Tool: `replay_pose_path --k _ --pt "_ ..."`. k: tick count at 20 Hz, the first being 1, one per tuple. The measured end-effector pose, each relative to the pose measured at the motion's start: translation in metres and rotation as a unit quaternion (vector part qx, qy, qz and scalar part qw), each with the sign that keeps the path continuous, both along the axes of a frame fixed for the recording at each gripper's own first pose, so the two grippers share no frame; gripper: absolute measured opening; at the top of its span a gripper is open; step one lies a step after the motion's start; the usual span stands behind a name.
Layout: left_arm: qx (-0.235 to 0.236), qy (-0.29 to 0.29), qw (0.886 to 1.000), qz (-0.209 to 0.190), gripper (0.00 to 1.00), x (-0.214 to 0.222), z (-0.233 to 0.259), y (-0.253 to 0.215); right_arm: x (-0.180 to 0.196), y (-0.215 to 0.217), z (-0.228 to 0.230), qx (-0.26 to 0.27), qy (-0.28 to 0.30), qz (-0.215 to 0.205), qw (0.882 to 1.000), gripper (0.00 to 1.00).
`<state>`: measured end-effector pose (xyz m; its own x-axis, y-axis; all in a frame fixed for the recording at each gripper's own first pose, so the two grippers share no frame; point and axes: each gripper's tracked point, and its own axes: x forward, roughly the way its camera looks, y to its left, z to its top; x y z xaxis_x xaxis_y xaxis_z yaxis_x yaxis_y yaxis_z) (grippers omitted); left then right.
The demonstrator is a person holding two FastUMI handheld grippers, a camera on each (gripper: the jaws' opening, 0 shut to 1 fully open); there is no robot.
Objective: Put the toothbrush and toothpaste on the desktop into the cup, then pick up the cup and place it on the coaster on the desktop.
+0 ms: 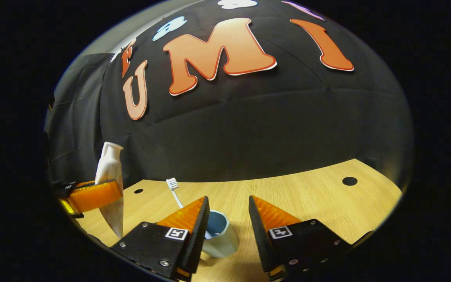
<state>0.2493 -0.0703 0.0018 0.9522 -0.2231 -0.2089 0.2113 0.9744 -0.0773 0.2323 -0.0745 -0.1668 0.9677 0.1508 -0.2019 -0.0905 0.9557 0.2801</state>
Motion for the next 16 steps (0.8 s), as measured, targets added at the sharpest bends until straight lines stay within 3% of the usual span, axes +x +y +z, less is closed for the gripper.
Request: replay_pose_path --k 4,6,11,16 --pt "-0.045 -0.057 0.997 -0.007 0.13 0.039 -0.002 -0.013 -0.016 -0.022 0.012 0.002 -0.004 -0.015 1.0 0.88" --pt "-0.056 -0.072 0.996 -0.023 0.13 0.05 -0.007 -0.016 -0.022 -0.034 0.018 0.009 -0.008 -0.025 1.0 0.94" --pt "-0.078 -0.114 0.99 -0.038 0.13 0.082 -0.01 -0.019 -0.038 -0.063 0.026 -0.003 -0.016 -0.05 0.999 0.97" --pt "-0.083 -0.105 0.99 -0.044 0.13 0.098 -0.033 -0.037 -0.047 -0.081 0.026 -0.005 -0.014 -0.062 0.998 0.98"
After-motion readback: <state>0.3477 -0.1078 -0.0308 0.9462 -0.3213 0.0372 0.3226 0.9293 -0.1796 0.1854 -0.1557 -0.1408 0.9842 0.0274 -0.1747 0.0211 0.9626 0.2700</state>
